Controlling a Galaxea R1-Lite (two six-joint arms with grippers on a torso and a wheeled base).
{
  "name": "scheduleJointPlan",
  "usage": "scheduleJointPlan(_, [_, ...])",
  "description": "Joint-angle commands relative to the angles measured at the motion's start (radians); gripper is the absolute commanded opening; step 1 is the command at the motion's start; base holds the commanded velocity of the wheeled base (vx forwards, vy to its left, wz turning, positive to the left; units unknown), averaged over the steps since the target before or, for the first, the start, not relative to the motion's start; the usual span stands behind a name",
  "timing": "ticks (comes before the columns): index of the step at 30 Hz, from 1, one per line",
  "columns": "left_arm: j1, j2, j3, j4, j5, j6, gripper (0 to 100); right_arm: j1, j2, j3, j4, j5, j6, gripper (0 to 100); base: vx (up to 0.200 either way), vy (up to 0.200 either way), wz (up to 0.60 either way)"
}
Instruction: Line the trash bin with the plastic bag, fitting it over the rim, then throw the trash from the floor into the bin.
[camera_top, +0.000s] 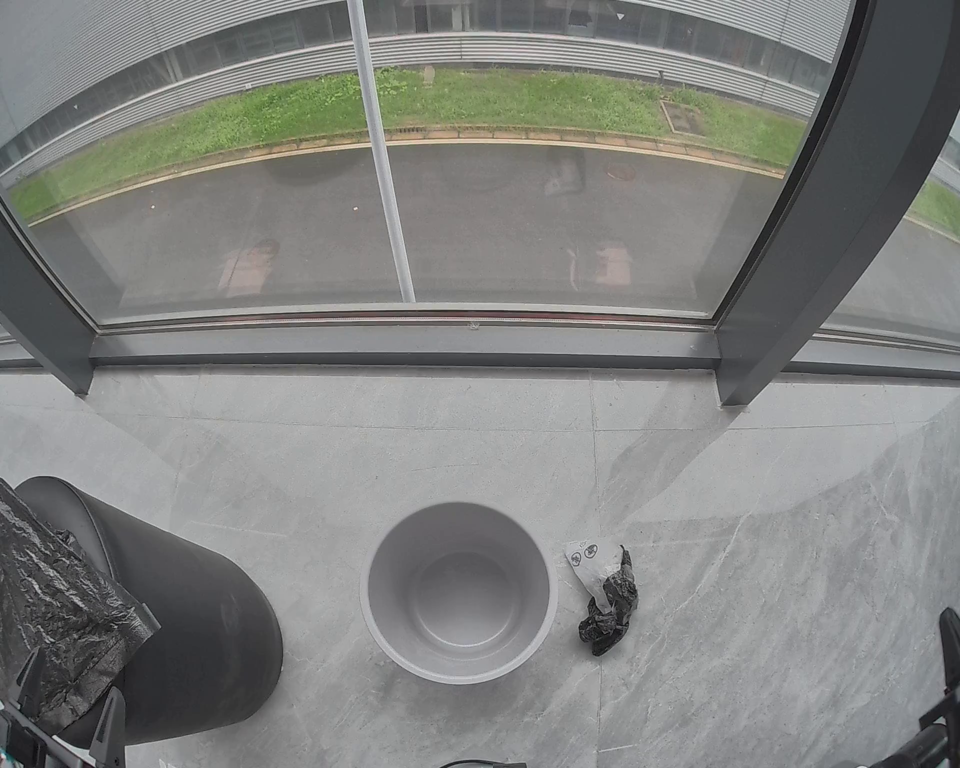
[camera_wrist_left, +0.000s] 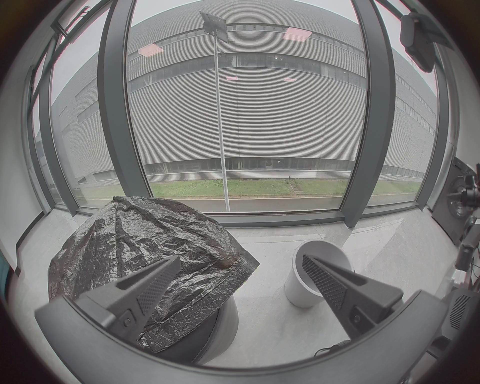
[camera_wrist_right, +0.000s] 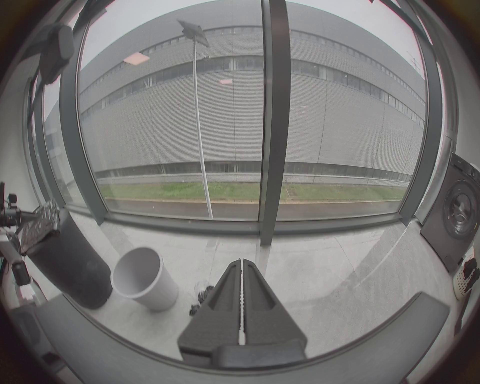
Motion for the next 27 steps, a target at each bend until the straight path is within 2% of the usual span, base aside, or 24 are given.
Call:
scheduleJointPlan(1, [0.000, -0.016, 0.018, -0.006, -0.005, 0.021, 100, 0.020, 0.225, -0.342, -0.016, 0.007, 0.077, 0, 0.000, 0.000, 0.00])
scheduleJointPlan(4, [0.000, -0.016, 0.013, -0.014, 0.002, 0.011, 100, 0.027, 0.328, -0.398, -0.027, 0.024, 0.061, 0, 0.000, 0.000, 0.00])
scheduleJointPlan(5, [-0.014, 0.036, -0.137, -0.045, 0.007, -0.062, 100, 0.035, 0.417, -0.418, -0.054, 0.058, 0.051, 0, 0.000, 0.000, 0.00])
scheduleJointPlan(6, [-0.024, 0.076, -0.226, -0.039, 0.009, -0.114, 100, 0.041, 0.449, -0.424, -0.073, 0.066, 0.054, 0, 0.000, 0.000, 0.00])
scheduleJointPlan(7, [-0.055, 0.165, -0.395, -0.006, 0.010, -0.217, 100, 0.061, 0.526, -0.429, -0.129, 0.075, 0.063, 0, 0.000, 0.000, 0.00])
scheduleJointPlan(9, [-0.084, 0.245, -0.533, 0.104, 0.007, -0.243, 100, 0.096, 0.618, -0.429, -0.218, 0.075, 0.067, 0, 0.000, 0.000, 0.00])
scheduleJointPlan(10, [-0.104, 0.266, -0.601, 0.213, -0.007, -0.203, 100, 0.135, 0.688, -0.427, -0.304, 0.073, 0.071, 0, 0.000, 0.000, 0.00])
scheduleJointPlan(13, [-0.112, 0.269, -0.581, 0.325, -0.059, -0.016, 100, 0.188, 0.799, -0.424, -0.422, 0.070, 0.075, 0, 0.000, 0.000, 0.00])
scheduleJointPlan(15, [-0.113, 0.281, -0.525, 0.329, -0.079, 0.113, 100, 0.210, 0.865, -0.421, -0.482, 0.069, 0.090, 0, 0.000, 0.000, 0.00])
scheduleJointPlan(16, [-0.113, 0.281, -0.525, 0.329, -0.079, 0.113, 100, 0.210, 0.865, -0.421, -0.482, 0.069, 0.090, 0, 0.000, 0.000, 0.00])
scheduleJointPlan(17, [-0.113, 0.314, -0.464, 0.325, -0.079, 0.226, 100, 0.237, 0.915, -0.421, -0.531, 0.069, 0.117, 0, 0.000, 0.000, 0.00])
scheduleJointPlan(19, [-0.113, 0.346, -0.427, 0.323, -0.079, 0.330, 100, 0.259, 0.952, -0.418, -0.573, 0.061, 0.158, 0, 0.000, 0.000, 0.00])
scheduleJointPlan(21, [-0.115, 0.380, -0.398, 0.326, -0.079, 0.418, 100, 0.271, 0.981, -0.417, -0.603, 0.055, 0.196, 0, 0.000, 0.000, 0.00])
scheduleJointPlan(22, [-0.115, 0.384, -0.393, 0.326, -0.079, 0.432, 100, 0.273, 0.987, -0.417, -0.607, 0.055, 0.199, 0, 0.000, 0.000, 0.00])
scheduleJointPlan(24, [-0.104, 0.426, -0.354, 0.322, -0.047, 0.579, 100, 0.273, 1.026, -0.406, -0.630, 0.052, 0.210, 0, 0.000, 0.000, 0.00])
scheduleJointPlan(27, [-0.095, 0.472, -0.340, 0.320, 0.013, 0.691, 100, 0.273, 1.033, -0.385, -0.639, 0.052, 0.210, 0, 0.000, 0.000, 0.00])
